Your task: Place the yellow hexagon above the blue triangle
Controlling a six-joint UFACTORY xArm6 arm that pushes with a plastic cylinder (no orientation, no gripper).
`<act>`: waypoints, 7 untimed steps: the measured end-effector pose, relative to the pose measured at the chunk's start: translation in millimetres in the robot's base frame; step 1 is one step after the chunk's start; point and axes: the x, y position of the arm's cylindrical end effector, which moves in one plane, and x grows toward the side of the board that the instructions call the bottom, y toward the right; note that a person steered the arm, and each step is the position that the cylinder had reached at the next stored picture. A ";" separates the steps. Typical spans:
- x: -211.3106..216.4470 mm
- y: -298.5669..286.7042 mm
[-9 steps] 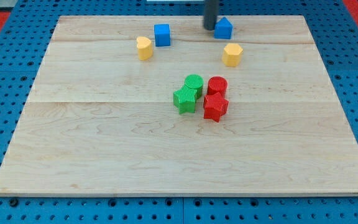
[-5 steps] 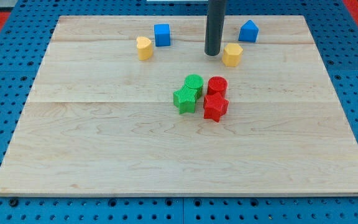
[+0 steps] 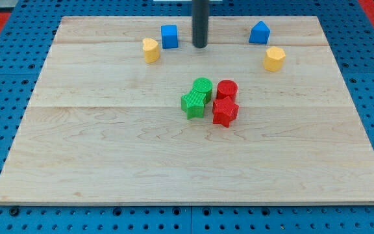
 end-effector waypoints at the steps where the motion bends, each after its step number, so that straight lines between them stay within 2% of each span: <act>1: -26.2 25.8; 5: 1.9 105.4; 6: 6.0 47.8; 7: 59.4 -10.7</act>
